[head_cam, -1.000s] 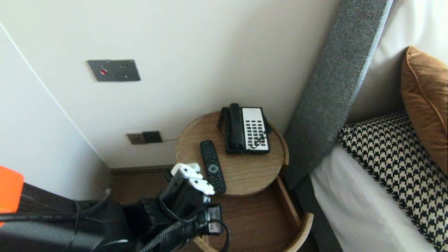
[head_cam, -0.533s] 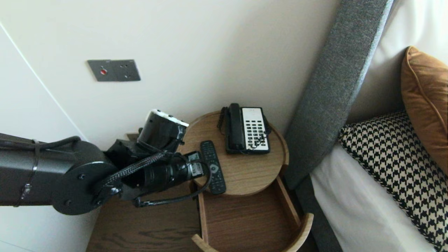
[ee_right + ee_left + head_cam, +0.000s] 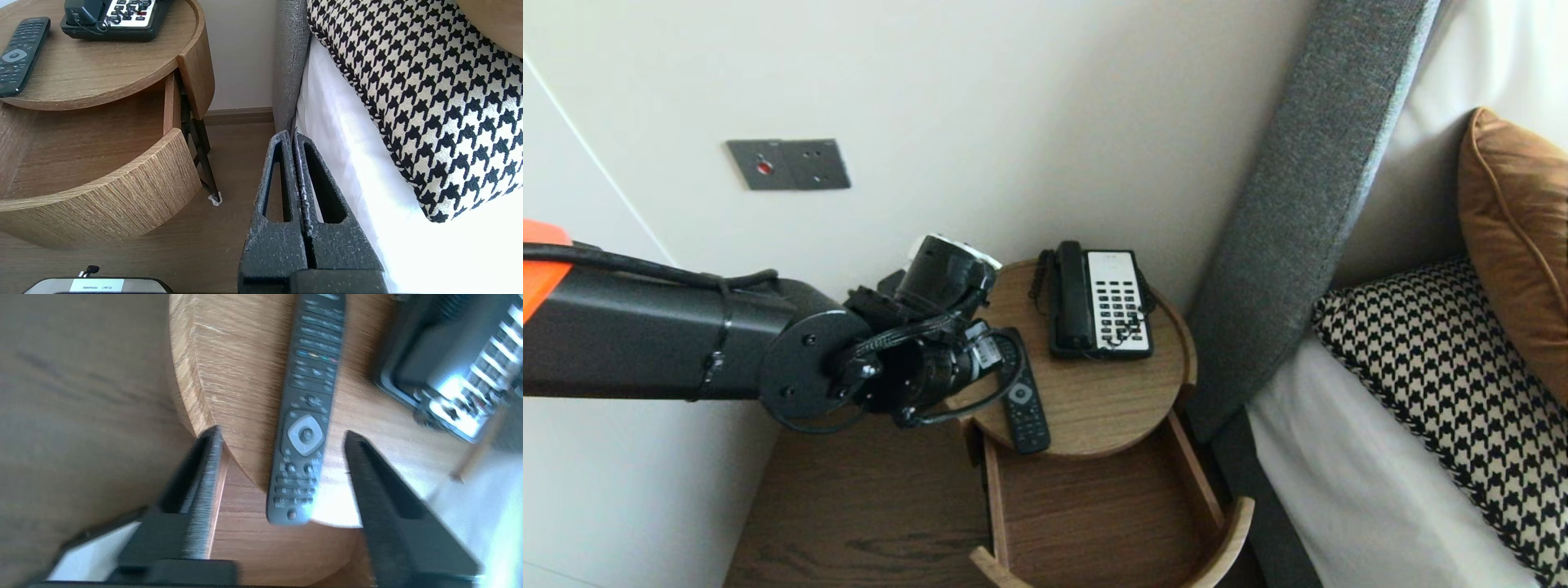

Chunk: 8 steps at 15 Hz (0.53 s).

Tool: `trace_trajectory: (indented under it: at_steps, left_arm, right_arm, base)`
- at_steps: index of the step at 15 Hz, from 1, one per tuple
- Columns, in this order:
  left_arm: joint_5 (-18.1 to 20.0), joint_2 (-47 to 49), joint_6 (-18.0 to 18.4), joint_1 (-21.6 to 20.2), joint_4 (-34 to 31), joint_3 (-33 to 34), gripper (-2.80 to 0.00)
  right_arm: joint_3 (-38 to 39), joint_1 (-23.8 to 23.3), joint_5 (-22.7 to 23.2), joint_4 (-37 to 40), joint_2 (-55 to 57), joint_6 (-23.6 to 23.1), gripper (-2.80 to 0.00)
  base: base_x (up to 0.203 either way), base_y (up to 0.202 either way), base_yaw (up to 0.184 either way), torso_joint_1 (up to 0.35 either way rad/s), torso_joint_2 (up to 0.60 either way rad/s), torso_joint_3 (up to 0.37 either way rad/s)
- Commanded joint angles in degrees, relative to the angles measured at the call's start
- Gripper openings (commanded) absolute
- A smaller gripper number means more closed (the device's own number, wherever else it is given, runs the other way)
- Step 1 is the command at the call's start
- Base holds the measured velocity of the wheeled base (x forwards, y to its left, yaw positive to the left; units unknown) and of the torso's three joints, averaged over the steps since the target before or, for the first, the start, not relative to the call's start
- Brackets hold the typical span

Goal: Put the remote controls on the table in the drawer one by one

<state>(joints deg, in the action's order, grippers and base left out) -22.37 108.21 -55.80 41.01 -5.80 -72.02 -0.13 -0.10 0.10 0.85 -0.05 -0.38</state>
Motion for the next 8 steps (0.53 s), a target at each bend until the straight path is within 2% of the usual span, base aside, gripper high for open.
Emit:
trace_trajectory:
  at_steps: [1,4,6,8]
  left_arm:
    - [-0.4,5.3,-3.1,0.3,-2.8,-4.4,0.0]
    - [-2.2,9.9,-5.2,1.7,-4.4,-7.3,0.0]
    - [-4.0,12.6,-4.8,2.6,-4.9,-8.4,0.0]
    - [-4.3,14.2,-2.6,3.1,-4.8,-9.0,0.0]
  right_arm:
    - [0.0,0.0,0.0,0.0,0.0,-0.1,-2.8]
    - [0.0,0.0,0.1,0.0,0.0,-0.1,-2.8]
    - [0.0,0.0,0.0,0.0,0.0,0.0,-2.8]
    - [0.0,0.0,0.0,0.0,0.0,0.0,-2.8]
  base:
    - [0.0,0.0,0.0,0.0,0.0,0.0]
    - [0.0,0.0,0.0,0.0,0.0,0.0]
    - [0.0,0.0,0.0,0.0,0.0,0.0]
    - [0.0,0.0,0.0,0.0,0.0,0.0]
